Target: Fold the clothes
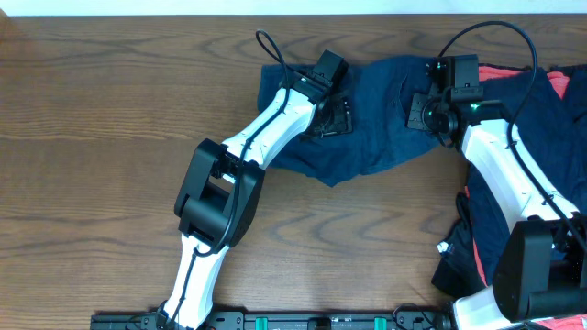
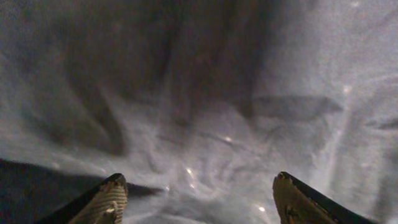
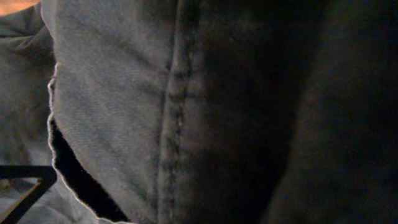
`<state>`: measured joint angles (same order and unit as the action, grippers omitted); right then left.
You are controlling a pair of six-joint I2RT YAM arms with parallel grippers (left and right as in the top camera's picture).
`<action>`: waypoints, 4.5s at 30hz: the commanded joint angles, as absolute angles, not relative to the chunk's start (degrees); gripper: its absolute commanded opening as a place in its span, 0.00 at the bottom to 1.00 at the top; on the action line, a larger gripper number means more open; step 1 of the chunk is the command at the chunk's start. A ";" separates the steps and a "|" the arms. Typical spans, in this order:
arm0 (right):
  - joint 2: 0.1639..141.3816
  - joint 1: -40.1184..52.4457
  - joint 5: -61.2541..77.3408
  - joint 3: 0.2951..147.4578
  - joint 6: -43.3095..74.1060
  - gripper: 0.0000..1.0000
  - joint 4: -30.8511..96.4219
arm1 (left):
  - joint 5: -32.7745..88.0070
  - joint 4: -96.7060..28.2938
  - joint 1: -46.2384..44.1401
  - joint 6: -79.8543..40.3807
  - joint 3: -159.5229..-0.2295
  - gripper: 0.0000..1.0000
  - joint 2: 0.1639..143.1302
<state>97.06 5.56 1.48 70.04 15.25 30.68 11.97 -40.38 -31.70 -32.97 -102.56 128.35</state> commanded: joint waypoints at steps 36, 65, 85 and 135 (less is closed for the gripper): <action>97.01 6.02 1.93 80.29 11.84 0.01 43.62 | 4.32 -39.48 -24.47 -28.38 -92.92 0.76 131.20; 105.93 26.44 3.09 84.90 18.46 0.01 43.09 | 10.00 -41.52 -21.37 -29.41 -92.90 0.58 129.43; 105.97 27.20 3.25 87.77 19.49 0.01 43.86 | 6.39 -51.62 -10.90 -25.41 -92.90 0.66 107.11; 106.94 28.73 -13.61 99.88 16.69 0.01 55.94 | 6.90 -53.69 -12.19 -25.26 -92.90 0.65 111.66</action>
